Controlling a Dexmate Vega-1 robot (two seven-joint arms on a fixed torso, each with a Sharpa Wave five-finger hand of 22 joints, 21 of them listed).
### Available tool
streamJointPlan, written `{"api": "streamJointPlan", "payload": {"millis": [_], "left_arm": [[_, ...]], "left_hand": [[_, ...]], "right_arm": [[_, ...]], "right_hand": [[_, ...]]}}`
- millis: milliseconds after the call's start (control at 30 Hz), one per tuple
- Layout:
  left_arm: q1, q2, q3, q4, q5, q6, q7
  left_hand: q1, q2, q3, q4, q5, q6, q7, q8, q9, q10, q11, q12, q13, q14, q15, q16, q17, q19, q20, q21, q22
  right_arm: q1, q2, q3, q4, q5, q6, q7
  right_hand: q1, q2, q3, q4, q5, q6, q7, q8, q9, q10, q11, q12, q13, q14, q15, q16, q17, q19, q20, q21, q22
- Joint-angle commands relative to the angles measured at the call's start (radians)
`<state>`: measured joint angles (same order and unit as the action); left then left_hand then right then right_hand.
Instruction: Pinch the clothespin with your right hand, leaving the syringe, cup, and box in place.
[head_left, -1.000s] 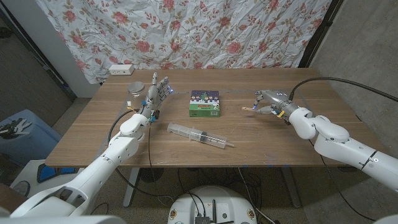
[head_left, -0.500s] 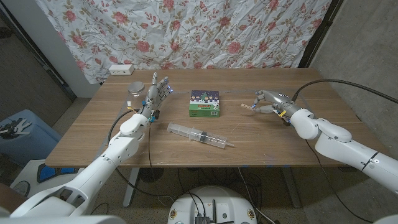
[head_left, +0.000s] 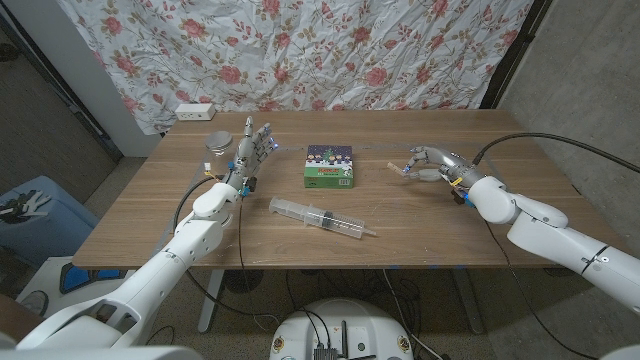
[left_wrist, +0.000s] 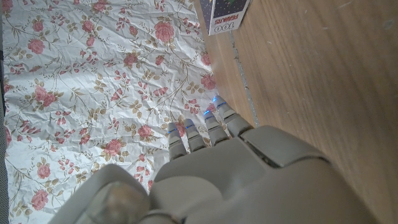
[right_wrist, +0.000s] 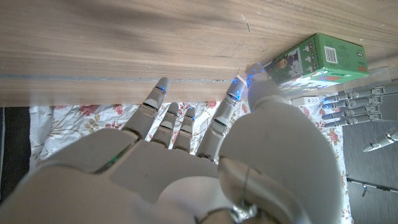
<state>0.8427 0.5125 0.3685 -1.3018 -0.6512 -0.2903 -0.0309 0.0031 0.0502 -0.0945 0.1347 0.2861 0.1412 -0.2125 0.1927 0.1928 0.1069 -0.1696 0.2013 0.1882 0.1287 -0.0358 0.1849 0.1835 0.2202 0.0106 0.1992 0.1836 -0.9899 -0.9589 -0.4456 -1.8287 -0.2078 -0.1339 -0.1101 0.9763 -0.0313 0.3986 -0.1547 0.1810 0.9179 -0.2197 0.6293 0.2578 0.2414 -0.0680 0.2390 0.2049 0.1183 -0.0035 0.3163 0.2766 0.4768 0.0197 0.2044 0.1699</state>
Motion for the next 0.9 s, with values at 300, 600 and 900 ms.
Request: {"api": "streamJointPlan", "payload": {"millis": [300,600,900], "left_arm": [[0.000,0.000,0.000,0.000,0.000,0.000,0.000],[0.000,0.000,0.000,0.000,0.000,0.000,0.000],[0.000,0.000,0.000,0.000,0.000,0.000,0.000]], "left_hand": [[0.001,0.010,0.000,0.006,0.004,0.000,-0.009,0.006,0.005,0.003,-0.008,0.006,0.002,0.005,-0.011,0.005,0.004,0.007,-0.001,0.007,0.002],[0.001,0.010,0.000,0.006,0.004,0.000,-0.009,0.006,0.005,0.002,-0.007,0.006,0.002,0.005,-0.010,0.005,0.004,0.007,-0.001,0.007,0.002],[0.001,0.011,0.000,0.006,0.004,0.000,-0.009,0.006,0.005,0.002,-0.006,0.006,0.002,0.005,-0.010,0.005,0.004,0.006,-0.001,0.007,0.002]], "right_arm": [[0.006,0.025,0.007,0.087,0.171,0.129,0.015],[0.007,0.042,0.012,0.127,0.252,0.173,0.038],[0.009,0.046,0.006,0.148,0.267,0.213,0.039]], "right_hand": [[-0.002,0.012,-0.007,0.003,-0.001,0.008,-0.001,0.004,0.004,0.007,0.003,-0.005,0.002,0.003,0.001,0.005,0.003,0.007,0.006,-0.005,0.002],[-0.004,0.013,-0.009,0.004,-0.002,0.009,-0.001,0.004,0.005,0.008,0.003,-0.006,0.002,0.001,0.000,0.005,0.003,0.005,0.005,-0.006,0.002],[-0.004,0.016,-0.011,0.003,-0.003,0.010,-0.001,0.004,0.005,0.010,0.001,-0.008,0.002,0.003,0.001,0.006,0.004,0.005,0.006,-0.007,0.003]]}}
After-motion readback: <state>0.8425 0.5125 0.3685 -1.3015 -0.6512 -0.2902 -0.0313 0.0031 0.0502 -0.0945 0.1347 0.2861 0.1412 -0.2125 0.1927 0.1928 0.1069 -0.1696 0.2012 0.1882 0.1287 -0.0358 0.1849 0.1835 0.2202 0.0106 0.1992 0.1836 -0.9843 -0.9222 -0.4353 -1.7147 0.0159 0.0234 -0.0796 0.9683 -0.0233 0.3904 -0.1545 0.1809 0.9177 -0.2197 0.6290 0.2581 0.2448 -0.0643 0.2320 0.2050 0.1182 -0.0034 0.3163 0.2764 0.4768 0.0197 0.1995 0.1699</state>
